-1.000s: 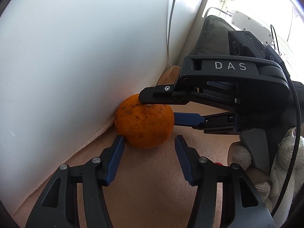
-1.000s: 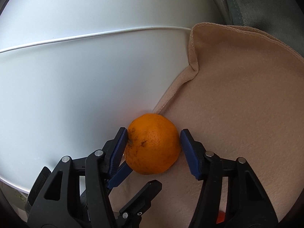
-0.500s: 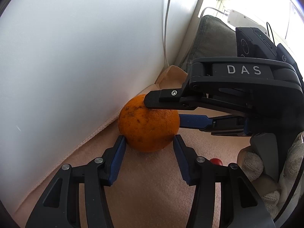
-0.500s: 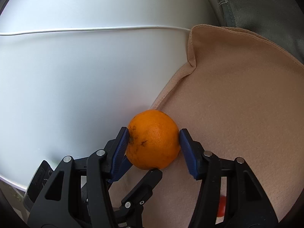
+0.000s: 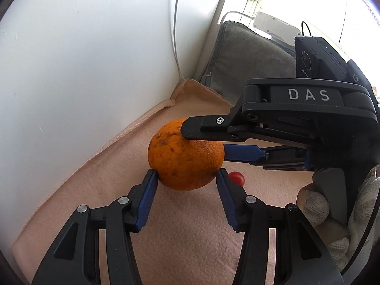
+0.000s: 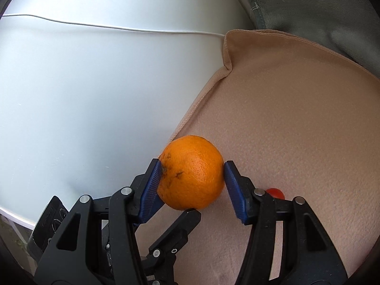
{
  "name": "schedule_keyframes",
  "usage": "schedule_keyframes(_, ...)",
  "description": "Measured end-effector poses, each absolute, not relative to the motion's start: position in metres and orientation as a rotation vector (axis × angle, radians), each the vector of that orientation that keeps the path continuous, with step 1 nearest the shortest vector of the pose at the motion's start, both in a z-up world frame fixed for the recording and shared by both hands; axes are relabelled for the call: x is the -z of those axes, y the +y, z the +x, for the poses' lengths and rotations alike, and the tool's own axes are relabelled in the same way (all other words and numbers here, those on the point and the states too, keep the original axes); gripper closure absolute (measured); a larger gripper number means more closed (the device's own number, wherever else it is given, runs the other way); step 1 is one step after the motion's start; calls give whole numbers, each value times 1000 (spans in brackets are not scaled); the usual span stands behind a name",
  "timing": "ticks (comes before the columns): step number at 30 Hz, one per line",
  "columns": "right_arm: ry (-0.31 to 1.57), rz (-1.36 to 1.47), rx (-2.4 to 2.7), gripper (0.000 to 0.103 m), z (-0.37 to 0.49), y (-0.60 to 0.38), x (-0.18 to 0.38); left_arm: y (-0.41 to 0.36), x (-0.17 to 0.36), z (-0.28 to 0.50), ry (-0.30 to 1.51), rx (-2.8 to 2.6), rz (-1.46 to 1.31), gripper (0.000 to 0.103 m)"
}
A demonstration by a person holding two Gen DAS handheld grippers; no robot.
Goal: Organize fruits
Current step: 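Lift the large rough orange with both grippers and carry it onto the plate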
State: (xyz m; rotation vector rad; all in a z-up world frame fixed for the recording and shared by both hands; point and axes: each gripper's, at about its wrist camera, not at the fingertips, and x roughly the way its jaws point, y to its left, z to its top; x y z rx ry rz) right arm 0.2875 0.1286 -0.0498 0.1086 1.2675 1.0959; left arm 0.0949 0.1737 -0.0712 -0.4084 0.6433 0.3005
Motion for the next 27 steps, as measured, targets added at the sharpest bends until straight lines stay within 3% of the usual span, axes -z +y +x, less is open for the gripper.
schedule_keyframes(18,1125,150,-1030,46,210,42,39,99,49,53,587,-173,-344,52)
schedule_keyframes(27,1053,189,-930,46,199,-34,19,46,41,69,575,-41,-306,52)
